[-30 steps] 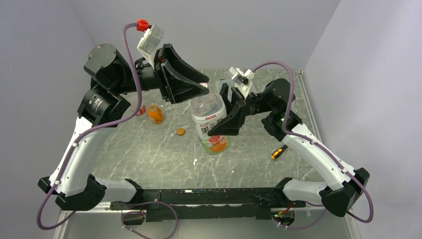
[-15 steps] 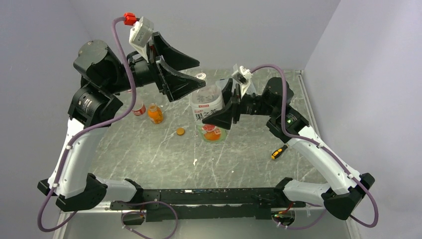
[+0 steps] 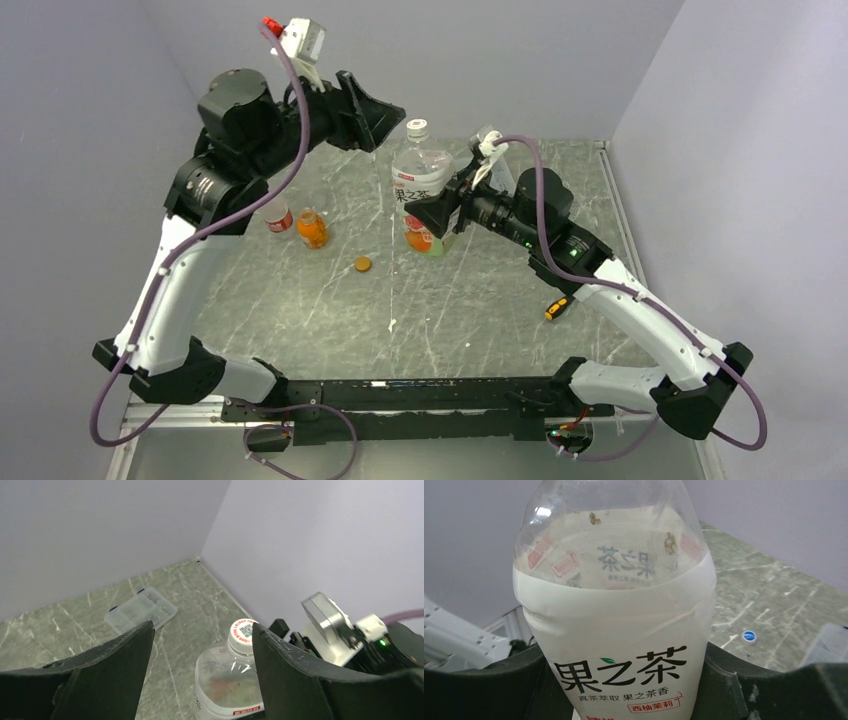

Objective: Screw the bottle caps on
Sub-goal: Screw the bottle cap onto the plastic bottle.

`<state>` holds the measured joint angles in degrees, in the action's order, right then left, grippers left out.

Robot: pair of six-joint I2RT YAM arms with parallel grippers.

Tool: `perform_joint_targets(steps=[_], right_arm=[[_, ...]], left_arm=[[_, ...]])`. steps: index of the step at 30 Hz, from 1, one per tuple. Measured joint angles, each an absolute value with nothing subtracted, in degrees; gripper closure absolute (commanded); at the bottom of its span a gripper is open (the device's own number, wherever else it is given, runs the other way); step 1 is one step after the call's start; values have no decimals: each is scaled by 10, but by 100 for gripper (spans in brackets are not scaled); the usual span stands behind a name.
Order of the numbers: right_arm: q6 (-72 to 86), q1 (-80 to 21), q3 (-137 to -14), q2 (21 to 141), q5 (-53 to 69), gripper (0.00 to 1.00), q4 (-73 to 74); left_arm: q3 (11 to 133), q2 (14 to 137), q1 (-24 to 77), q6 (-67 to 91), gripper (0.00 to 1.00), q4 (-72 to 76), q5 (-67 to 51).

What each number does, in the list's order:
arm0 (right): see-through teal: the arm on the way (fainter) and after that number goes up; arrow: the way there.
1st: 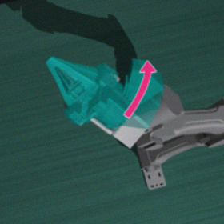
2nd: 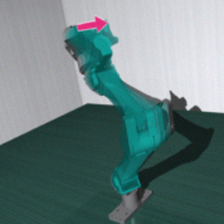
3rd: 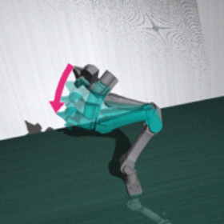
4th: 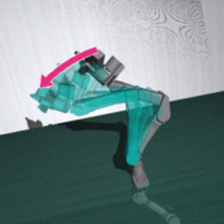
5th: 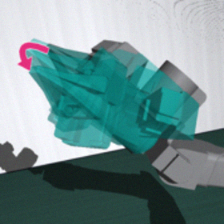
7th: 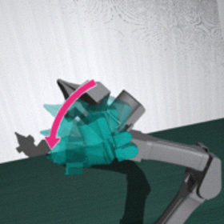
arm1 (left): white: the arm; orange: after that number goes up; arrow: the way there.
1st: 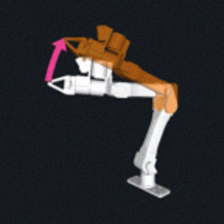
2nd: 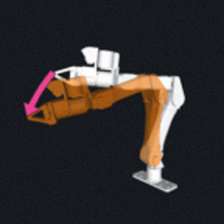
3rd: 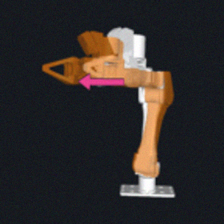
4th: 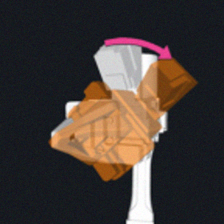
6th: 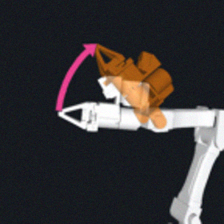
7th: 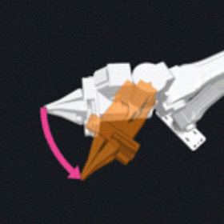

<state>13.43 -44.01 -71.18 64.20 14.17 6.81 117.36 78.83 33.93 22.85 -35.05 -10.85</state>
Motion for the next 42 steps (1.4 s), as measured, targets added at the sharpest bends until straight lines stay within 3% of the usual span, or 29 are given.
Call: perform_joint_targets(steps=[7, 13, 42], right_arm=[[114, -468, -712, 675, 48, 76, 73], [106, -479, -712, 696, 14, 76, 76], [90, -493, -724, 707, -25, 77, 79]], left_arm=[[1174, 824, 364, 231, 27, -354, -55], [1176, 832, 381, 228, 36, -355, -30], [1192, 867, 424, 207, 51, -389, 64]])
